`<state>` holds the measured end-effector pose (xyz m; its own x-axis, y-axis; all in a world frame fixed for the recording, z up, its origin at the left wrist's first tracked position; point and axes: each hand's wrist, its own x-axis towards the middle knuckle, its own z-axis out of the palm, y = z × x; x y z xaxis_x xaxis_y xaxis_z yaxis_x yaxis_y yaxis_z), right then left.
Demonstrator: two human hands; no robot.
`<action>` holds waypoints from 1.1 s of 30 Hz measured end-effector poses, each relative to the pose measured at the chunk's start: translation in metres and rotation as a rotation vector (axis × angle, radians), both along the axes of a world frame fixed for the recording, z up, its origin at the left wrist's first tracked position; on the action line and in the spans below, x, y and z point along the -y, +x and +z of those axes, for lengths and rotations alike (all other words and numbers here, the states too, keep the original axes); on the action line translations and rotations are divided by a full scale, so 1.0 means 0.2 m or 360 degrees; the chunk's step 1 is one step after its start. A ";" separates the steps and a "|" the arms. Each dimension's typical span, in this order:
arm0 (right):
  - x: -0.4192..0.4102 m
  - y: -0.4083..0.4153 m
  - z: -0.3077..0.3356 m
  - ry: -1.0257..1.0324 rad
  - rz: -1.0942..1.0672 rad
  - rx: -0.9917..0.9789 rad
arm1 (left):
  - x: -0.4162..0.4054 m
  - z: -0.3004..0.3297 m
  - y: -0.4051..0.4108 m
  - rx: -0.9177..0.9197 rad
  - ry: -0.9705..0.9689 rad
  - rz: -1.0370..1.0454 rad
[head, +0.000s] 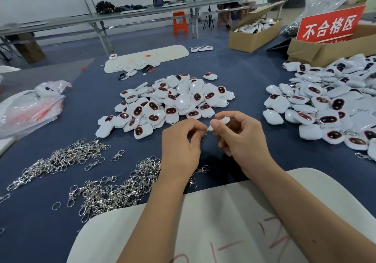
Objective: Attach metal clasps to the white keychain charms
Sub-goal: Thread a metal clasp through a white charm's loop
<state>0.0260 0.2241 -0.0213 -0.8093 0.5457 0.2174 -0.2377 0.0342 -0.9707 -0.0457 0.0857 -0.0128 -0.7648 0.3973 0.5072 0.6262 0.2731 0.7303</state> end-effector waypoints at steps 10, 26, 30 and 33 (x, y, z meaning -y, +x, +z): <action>0.00 0.00 0.03 -0.0146 0.0122 -0.0240 | -0.06 0.05 0.07 0.1300 0.0986 -0.0251; 0.03 -0.01 0.02 0.0041 0.0179 -0.0180 | -0.03 0.09 0.06 0.1616 0.1356 -0.0325; 0.04 0.00 0.02 0.0041 0.0124 -0.0191 | -0.03 0.08 0.05 0.1457 0.1204 -0.0261; 0.03 0.00 0.02 0.0032 0.0054 -0.0189 | -0.02 0.07 0.04 0.1294 0.1028 -0.0222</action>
<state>0.0257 0.2182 -0.0172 -0.7951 0.5130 0.3235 -0.3524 0.0432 -0.9348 -0.0383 0.0901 0.0015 -0.9387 0.3446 0.0080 -0.1227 -0.3557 0.9265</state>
